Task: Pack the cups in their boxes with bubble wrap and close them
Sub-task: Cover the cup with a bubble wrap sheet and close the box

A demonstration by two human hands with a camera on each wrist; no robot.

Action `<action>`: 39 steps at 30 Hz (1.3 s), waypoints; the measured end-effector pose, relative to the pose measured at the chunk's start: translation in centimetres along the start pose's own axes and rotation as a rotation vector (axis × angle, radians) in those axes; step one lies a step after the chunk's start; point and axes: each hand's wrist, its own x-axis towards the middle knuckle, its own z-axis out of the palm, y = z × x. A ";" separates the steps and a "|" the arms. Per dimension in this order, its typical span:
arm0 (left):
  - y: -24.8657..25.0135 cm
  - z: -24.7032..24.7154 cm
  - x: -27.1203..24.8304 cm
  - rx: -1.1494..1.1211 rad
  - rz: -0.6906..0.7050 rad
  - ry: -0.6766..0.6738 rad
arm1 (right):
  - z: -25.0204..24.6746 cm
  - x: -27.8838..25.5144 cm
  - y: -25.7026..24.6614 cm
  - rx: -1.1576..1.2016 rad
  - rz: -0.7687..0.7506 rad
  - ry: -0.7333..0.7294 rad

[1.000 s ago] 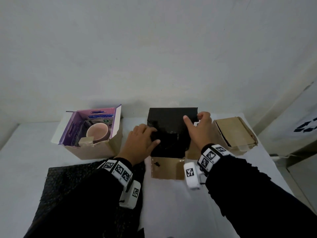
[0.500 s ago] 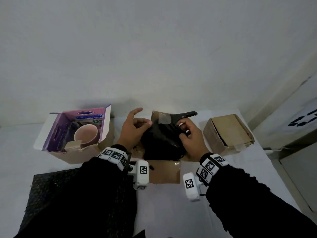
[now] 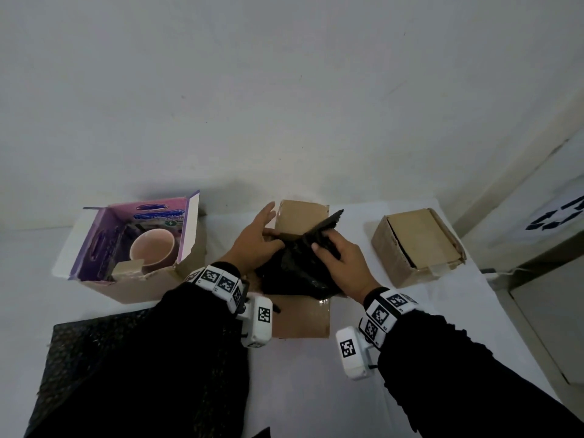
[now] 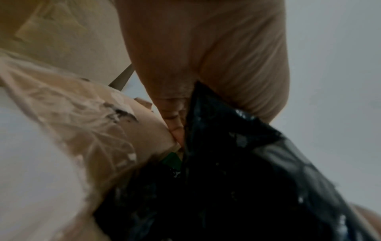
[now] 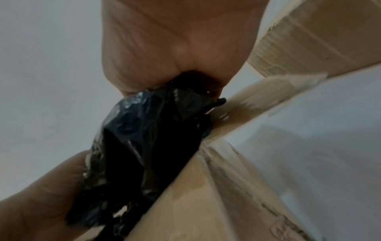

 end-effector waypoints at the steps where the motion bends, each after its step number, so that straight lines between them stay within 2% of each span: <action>1: -0.1 -0.1 0.0 0.012 0.005 0.014 | 0.0 0.2 -0.2 0.002 0.035 -0.007; 3: -0.3 0.0 -0.3 0.056 0.044 0.054 | 0.1 0.8 -0.5 -0.115 0.076 0.015; 7: -0.8 0.5 -1.4 0.209 0.193 0.111 | 1.0 1.5 -0.5 -0.650 0.119 -0.020; 9: -0.5 0.8 -1.9 0.355 0.240 0.074 | 1.5 1.3 -0.5 -0.668 0.088 0.088; 11: -0.3 0.9 -2.2 0.576 0.268 0.020 | 1.8 1.0 -0.7 -0.648 -0.025 0.182; 12: -0.3 0.9 -2.3 0.671 0.266 0.001 | 1.8 1.1 -0.9 -0.673 -0.099 0.171; 14: -0.4 0.6 -2.4 0.758 0.268 -0.008 | 1.8 1.3 -1.0 -0.745 -0.204 0.062; 16: -0.8 0.1 -2.4 0.841 0.307 -0.046 | 1.5 1.6 -0.7 -0.832 -0.230 -0.057; 19: -0.7 -0.3 -2.5 0.989 0.364 -0.124 | 1.4 1.6 -0.6 -0.990 -0.225 -0.143; 21: -0.4 -0.2 -2.4 1.053 0.356 -0.157 | 1.7 1.6 -0.9 -1.039 -0.209 -0.165; 24: -0.6 0.0 -2.4 1.089 0.294 -0.158 | 2.1 1.6 -1.5 -1.063 -0.129 -0.274; 28: -0.8 -0.4 -2.5 0.951 0.223 -0.081 | 2.3 2.6 -2.0 -1.127 -0.053 -0.412; 31: -0.2 -0.2 -2.2 1.014 0.187 -0.014 | 2.3 3.1 -2.0 -1.134 -0.013 -0.462; 36: 1.1 -0.1 -1.4 1.137 0.071 -0.145 | 2.2 3.1 -1.4 -1.187 -0.023 -0.485; 39: 1.6 0.3 -0.8 1.086 0.088 -0.118 | 1.9 3.3 -1.9 -1.158 -0.016 -0.540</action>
